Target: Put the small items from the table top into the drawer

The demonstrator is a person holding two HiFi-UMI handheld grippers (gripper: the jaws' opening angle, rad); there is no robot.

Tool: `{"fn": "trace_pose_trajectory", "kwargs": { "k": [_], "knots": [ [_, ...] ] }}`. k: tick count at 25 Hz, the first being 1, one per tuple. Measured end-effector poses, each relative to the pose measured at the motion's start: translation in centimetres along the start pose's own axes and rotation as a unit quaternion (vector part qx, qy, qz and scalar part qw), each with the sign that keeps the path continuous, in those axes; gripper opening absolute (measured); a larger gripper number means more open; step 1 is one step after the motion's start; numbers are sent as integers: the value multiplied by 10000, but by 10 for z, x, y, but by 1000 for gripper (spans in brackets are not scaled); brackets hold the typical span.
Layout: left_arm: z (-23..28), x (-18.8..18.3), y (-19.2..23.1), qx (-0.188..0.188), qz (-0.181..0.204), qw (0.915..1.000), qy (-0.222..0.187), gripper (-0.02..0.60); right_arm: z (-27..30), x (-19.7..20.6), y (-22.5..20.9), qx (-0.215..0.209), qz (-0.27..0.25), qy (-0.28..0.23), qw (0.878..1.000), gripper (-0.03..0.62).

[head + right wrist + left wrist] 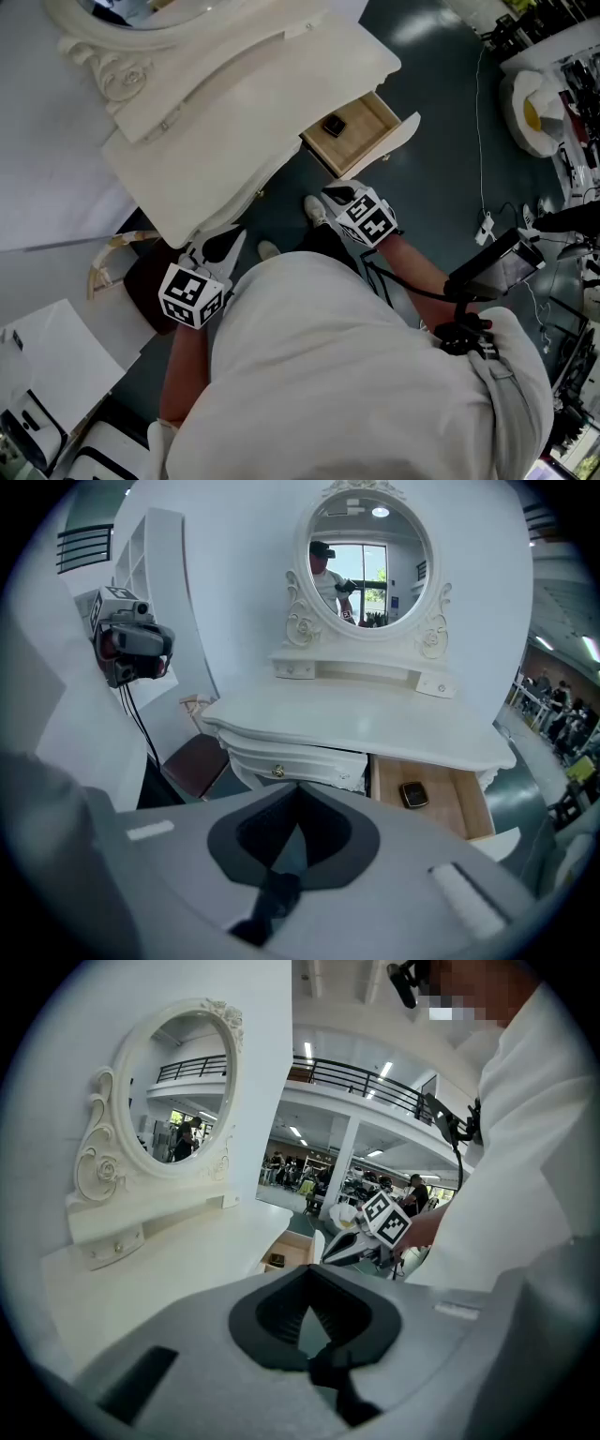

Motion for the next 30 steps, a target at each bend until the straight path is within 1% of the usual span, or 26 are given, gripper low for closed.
{"fn": "trace_pose_trajectory", "kwargs": {
  "k": [7, 14, 21, 30],
  "knots": [
    [-12, 5, -1, -75, -11, 10000, -39, 2, 3, -11, 21, -155, -186, -104, 9997, 0],
    [-14, 6, 0, -76, -15, 10000, -50, 2, 6, -20, 31, -245, -296, -205, 9991, 0],
    [-13, 7, 4, -70, -72, 9999, -43, 2, 10, -27, 34, -341, -365, -247, 9984, 0],
    [-9, 7, 4, 2, -71, 10000, 8, 2, 11, -25, 34, -350, -414, -227, 9983, 0]
  ]
}}
Point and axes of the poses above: the fingertips, and each gripper's own axes: z forward along the fingers, y to its left, x out of its underside, the point moved 3 cm from there along -z, backward along the fingers, and after that the axes turned 5 degrees about -y, right-handed, at the moved point
